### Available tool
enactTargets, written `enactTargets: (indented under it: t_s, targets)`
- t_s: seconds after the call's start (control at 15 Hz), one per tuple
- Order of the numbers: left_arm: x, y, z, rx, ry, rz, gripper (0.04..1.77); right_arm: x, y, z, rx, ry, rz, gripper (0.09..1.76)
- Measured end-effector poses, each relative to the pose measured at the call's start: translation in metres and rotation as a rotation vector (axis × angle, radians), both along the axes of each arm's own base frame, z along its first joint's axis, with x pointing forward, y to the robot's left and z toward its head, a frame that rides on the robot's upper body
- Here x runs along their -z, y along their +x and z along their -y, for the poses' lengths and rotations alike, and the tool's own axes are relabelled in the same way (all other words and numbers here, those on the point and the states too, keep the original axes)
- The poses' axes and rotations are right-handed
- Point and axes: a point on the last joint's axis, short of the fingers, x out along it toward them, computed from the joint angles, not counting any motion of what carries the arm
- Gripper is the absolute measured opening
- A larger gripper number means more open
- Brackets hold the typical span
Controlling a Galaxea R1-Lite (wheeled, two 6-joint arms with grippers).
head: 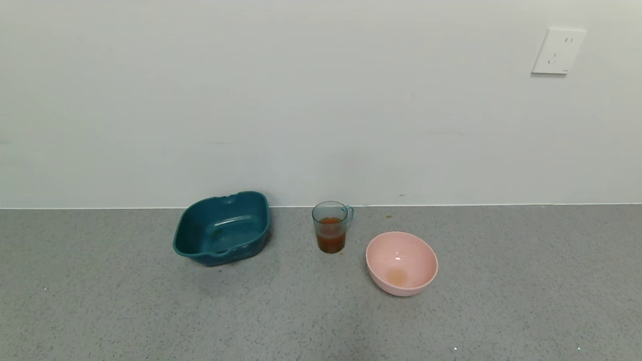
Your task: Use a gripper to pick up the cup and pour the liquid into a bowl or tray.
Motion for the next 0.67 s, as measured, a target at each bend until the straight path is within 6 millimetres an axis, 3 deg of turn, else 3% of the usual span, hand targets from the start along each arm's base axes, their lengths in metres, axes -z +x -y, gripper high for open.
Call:
enactTargets:
  t_s: [0.47, 0.67]
  targets:
    - [-0.002, -0.001, 0.000, 0.011, 0.035, -0.003, 1.72, 0.000, 0.000, 0.000, 0.000, 0.000, 0.000, 1.71]
    - [-0.014, -0.003, 0.001, 0.047, 0.039, 0.016, 1.72, 0.000, 0.000, 0.000, -0.001, 0.000, 0.000, 1.71]
